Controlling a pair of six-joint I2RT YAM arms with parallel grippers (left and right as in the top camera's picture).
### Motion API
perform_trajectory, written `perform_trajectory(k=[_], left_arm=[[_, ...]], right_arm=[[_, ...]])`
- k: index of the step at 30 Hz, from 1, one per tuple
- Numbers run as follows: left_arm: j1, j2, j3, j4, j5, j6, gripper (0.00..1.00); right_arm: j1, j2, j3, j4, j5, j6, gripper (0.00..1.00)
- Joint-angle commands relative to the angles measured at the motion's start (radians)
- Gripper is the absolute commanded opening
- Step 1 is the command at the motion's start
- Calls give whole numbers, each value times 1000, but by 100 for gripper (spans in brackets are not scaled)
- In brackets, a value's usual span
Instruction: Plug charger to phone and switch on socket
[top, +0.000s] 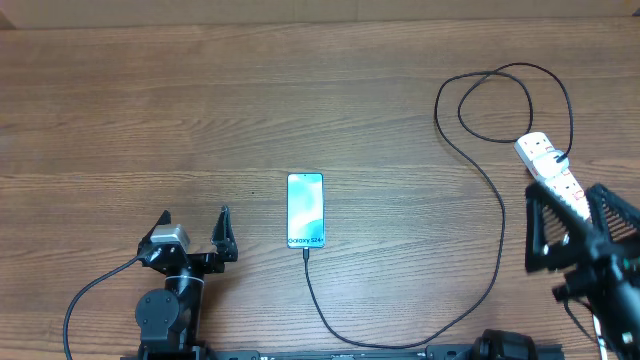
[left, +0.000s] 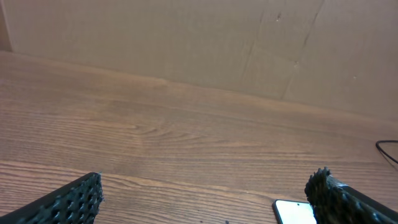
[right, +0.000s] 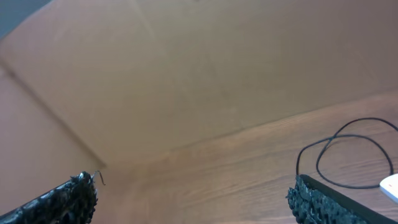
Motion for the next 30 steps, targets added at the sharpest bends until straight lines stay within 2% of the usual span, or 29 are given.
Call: perform_trajectory(k=[1,8,14,18,23,30], left_arm=[[4,5,-3,-2,-7,-11,100],[4,5,-3,-2,-7,-11,99],[4,5,-3,-2,-7,-11,99],[4,5,-3,-2,-7,-11,100],[4,5,-3,-2,-7,-11,100],[4,5,-3,-2,-7,-11,100]], right_arm=[[84,-5,48,-44,93,-96,100],[196,-5,46,-113,290,-105,100],[196,-6,46,-185,388,-284,100],[196,-6,27,-233,448,-283,100],[196,-8,-11,-244,432,-264,100],[196,-11,-137,-113,368,-269,100]])
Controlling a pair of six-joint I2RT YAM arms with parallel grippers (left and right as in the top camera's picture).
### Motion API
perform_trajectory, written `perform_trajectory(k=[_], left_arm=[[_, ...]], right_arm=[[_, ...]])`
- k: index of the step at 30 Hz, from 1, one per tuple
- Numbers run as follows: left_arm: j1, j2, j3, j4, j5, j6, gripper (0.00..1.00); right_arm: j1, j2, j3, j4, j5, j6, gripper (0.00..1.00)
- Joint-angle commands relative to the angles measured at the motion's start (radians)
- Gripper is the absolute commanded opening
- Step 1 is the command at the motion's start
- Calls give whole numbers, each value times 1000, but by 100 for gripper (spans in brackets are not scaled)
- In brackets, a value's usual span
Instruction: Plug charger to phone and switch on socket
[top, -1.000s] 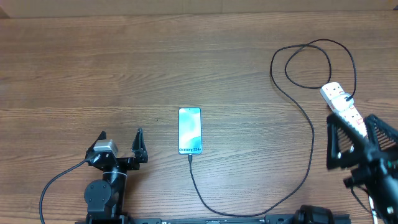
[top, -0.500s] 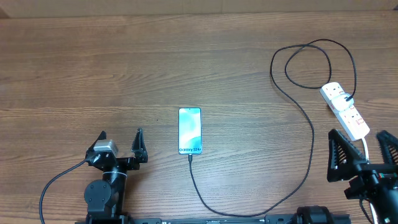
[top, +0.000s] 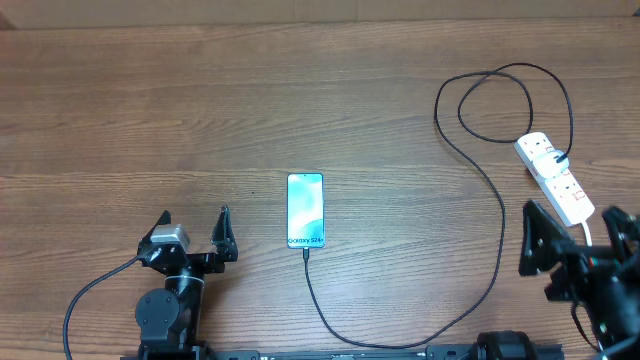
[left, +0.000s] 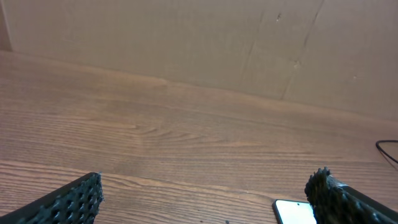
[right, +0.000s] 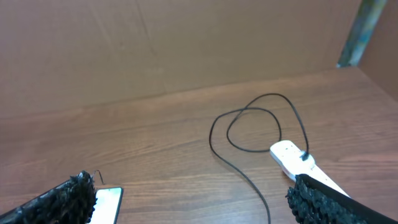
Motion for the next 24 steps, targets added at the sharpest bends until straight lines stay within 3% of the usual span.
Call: perform_trajectory(k=[1,7,17,24], left_arm=[[4,4,-3,-3,-7,-11,100],[4,4,-3,-3,-7,-11,100],[4,4,-3,-3,-7,-11,99],[4,4,-3,-3,-7,-11,100]], right_arm=[[8,-10,-89,54,-21,-19,100],[8,-109,-363,307,-106,-17,100],[4,-408,-990,1005,-130,97,100],[3,-521,-1191,1181,-91,96,100]])
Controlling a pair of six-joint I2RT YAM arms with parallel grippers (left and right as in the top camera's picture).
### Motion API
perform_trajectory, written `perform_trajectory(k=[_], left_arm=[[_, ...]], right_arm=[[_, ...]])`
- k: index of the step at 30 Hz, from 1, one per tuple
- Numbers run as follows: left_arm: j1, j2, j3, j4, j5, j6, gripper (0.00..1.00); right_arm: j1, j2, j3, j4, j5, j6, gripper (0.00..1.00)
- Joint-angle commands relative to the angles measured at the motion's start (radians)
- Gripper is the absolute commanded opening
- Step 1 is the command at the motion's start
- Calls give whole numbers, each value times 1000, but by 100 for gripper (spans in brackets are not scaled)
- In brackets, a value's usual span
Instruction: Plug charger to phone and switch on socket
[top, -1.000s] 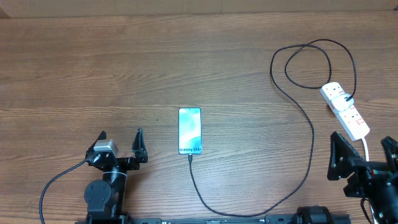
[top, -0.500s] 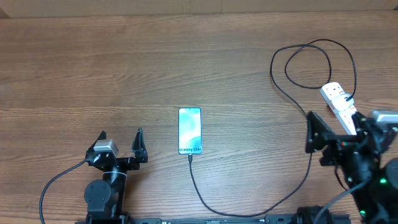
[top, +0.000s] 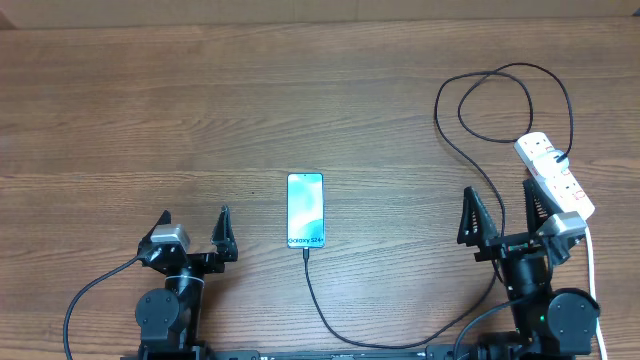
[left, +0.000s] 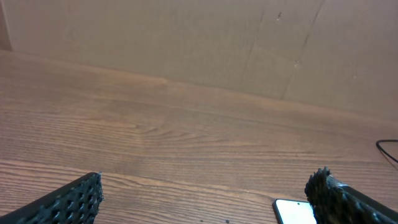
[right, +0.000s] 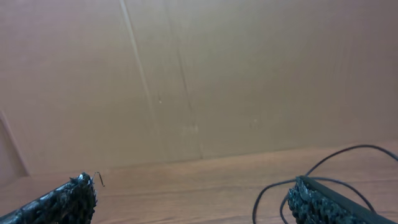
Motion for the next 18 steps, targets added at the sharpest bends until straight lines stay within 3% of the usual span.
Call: perform_trajectory(k=[1,18], left_arm=[[4,2,-3,-2,-7,-11,100],[4,2,-3,-2,-7,-11,100]], right_arm=[[3,-32,-53,31,46,11,100],[-90,-118,-245,45,67,-2,100]])
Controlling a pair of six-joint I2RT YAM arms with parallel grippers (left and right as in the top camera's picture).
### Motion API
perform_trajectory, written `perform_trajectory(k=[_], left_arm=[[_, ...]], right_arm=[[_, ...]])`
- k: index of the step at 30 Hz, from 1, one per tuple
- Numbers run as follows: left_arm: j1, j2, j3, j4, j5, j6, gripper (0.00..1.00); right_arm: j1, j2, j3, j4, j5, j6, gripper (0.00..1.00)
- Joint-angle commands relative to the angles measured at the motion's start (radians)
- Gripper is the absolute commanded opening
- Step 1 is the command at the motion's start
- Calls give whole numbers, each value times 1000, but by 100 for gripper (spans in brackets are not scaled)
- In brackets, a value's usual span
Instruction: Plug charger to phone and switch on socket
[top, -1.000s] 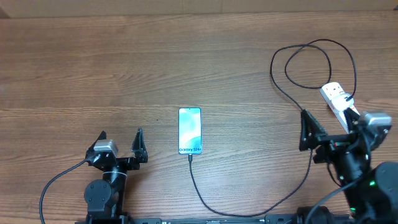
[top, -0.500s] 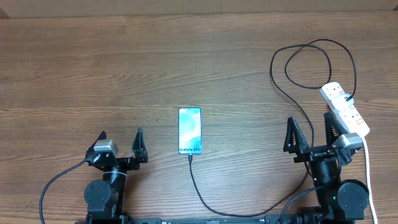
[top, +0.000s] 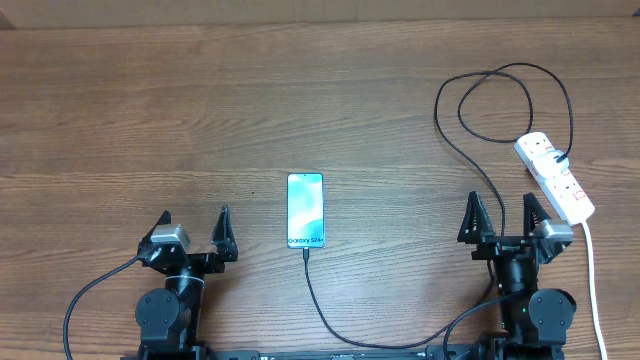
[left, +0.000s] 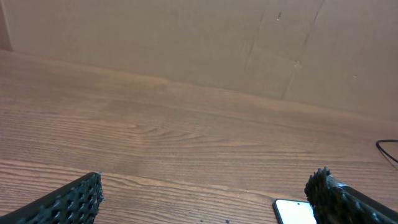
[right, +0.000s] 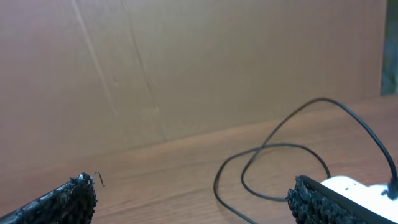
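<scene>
The phone (top: 306, 210) lies face up with its screen lit at the table's middle front; its top edge shows in the left wrist view (left: 292, 211). A black charger cable (top: 497, 215) runs from the phone's near end, curves right and loops up to the white socket strip (top: 555, 177) at the right edge; the loop (right: 280, 162) and strip (right: 367, 190) show in the right wrist view. My left gripper (top: 194, 231) rests open near the front left, left of the phone. My right gripper (top: 502, 218) stands open at the front right, just left of the strip.
A brown cardboard wall (left: 199, 43) stands behind the wooden table (top: 200, 110). A white cord (top: 592, 290) runs from the strip's near end down the right edge past my right arm.
My right gripper has settled slightly right and lower at the front right, still open; its view has turned to take in the cable loop and strip. The left arm, phone and cable are unchanged.
My right gripper was open over the near end of the socket strip at the far right. Then it stood lower, off the strip's near end. Then it was at the front right beside the strip, where it rests now. The left arm never moved.
</scene>
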Motion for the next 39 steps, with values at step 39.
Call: perform_trajectory(k=[39], left_arm=[[4,-19,-3,-2,-6,-11,100]], right_arm=[[-9,-12,-32,-82,20,-5,100]])
